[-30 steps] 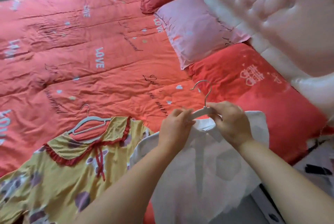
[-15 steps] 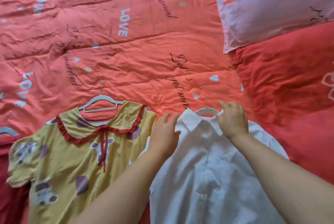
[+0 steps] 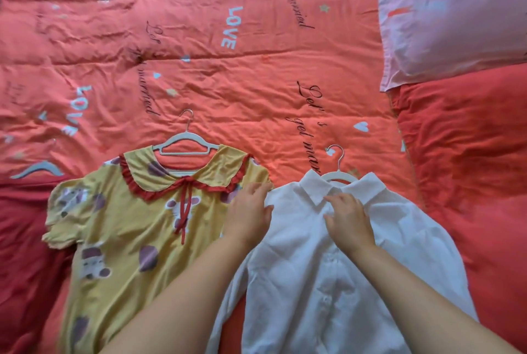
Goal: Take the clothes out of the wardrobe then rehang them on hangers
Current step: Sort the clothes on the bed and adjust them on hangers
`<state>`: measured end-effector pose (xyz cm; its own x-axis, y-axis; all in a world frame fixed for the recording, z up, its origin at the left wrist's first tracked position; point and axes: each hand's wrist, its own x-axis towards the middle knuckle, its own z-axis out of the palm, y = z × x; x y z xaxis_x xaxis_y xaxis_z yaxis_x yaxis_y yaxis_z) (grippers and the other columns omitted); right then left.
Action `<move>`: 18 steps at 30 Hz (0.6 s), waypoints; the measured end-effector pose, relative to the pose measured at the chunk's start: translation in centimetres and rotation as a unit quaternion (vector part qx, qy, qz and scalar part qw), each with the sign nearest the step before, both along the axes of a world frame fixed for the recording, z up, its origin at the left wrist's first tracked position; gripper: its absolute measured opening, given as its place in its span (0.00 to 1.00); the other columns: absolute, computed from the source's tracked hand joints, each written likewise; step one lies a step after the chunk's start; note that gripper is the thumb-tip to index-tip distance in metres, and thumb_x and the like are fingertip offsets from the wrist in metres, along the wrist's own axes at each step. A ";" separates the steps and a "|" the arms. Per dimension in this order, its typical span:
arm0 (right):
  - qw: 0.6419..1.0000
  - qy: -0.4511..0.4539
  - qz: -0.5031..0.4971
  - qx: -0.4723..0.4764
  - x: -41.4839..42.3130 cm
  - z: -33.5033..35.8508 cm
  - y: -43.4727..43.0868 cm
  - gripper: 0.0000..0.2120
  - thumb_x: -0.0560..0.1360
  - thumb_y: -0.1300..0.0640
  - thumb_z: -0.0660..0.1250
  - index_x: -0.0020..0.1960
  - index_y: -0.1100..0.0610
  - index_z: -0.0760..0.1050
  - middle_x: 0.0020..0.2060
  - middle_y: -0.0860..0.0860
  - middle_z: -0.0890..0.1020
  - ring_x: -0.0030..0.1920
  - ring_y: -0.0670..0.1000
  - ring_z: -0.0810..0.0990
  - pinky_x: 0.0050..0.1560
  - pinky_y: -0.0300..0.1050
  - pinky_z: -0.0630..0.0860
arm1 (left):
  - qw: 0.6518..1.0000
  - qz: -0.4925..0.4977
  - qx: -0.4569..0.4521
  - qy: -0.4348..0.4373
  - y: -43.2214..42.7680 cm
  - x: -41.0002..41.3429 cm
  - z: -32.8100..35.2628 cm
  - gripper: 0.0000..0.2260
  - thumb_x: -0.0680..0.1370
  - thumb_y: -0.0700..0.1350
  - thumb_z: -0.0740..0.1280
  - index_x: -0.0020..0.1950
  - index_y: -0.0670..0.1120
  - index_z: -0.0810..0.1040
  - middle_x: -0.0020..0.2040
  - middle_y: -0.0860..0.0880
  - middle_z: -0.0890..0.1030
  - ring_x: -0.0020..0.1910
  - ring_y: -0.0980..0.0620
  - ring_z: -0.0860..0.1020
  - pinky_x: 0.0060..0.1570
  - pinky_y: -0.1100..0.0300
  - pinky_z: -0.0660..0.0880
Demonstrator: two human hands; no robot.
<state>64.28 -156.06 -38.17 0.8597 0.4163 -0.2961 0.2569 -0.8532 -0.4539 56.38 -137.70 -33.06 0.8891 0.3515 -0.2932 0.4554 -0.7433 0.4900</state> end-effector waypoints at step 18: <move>0.974 -0.077 0.213 0.003 -25.4 14.8 18.2 0.21 0.71 0.62 0.66 0.64 0.58 0.72 0.59 0.55 0.73 0.61 0.58 0.71 0.58 0.50 0.69 | 0.984 0.098 0.150 -0.014 14.1 -31.5 12.2 0.22 0.77 0.51 0.62 0.71 0.51 0.66 0.66 0.50 0.72 0.64 0.48 0.70 0.59 0.56 0.65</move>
